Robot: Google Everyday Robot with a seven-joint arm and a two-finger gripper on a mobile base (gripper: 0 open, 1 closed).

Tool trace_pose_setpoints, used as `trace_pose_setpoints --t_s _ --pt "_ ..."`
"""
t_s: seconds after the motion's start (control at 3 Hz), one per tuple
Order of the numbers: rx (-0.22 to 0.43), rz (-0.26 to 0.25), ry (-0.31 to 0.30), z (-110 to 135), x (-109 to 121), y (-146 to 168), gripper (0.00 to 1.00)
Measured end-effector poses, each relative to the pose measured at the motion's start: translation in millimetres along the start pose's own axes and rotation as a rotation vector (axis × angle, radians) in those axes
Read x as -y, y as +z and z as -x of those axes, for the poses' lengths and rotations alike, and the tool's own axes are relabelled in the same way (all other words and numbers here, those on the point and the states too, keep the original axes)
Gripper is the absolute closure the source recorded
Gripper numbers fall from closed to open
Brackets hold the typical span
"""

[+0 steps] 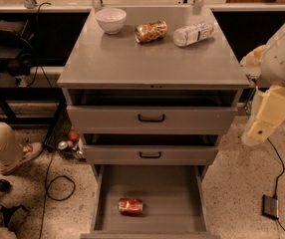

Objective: Pick coke can from bottom drawer and place on counter

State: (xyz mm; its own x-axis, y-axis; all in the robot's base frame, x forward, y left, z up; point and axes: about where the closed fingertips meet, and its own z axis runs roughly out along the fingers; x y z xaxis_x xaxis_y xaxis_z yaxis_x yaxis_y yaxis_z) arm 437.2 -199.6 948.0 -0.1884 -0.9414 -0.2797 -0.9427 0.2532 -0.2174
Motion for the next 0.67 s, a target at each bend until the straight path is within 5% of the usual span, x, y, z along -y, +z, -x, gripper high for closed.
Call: trace_pose_setpoints --t_s 0.67 --pt "0.315 0.249 0.070 35.5 -58.0 177.8 0.00"
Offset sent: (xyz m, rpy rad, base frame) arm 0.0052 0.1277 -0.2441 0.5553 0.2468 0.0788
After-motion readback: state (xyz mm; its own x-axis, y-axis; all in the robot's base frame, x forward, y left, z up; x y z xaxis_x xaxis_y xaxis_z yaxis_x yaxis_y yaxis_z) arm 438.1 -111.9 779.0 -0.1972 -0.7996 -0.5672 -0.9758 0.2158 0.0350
